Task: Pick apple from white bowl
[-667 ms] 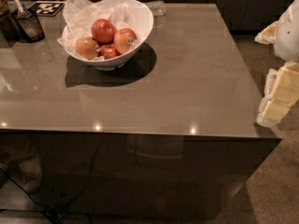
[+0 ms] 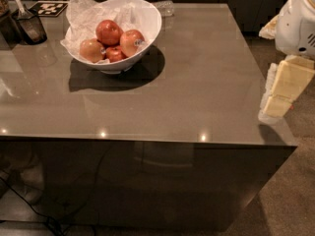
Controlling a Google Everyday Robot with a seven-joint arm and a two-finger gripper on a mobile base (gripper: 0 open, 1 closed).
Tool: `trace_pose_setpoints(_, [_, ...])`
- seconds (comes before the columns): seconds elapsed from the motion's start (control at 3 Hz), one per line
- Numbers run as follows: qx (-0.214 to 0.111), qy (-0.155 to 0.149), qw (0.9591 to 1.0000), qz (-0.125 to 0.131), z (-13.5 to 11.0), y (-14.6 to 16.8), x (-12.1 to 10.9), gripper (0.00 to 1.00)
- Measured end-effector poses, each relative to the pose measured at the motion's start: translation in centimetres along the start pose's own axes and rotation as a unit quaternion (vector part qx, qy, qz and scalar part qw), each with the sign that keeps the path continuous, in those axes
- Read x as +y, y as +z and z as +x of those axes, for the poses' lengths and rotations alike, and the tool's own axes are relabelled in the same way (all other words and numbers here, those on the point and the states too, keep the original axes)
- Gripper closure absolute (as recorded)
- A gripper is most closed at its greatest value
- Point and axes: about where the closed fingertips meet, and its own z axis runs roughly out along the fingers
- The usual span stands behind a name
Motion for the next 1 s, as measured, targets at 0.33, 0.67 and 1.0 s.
trace_pose_setpoints(0.33, [0.019,-0.011,0.9996,-0.018,-6.8,2.0,-5.2,0.00])
trace_pose_setpoints(0.67, [0.008,-0.016,0.9998,-0.006,-7.7,1.8,-5.6,0.00])
trace_pose_setpoints(1.0, [-0.008,-0.008,0.9999,-0.001,-9.5,2.6,-6.7,0.00])
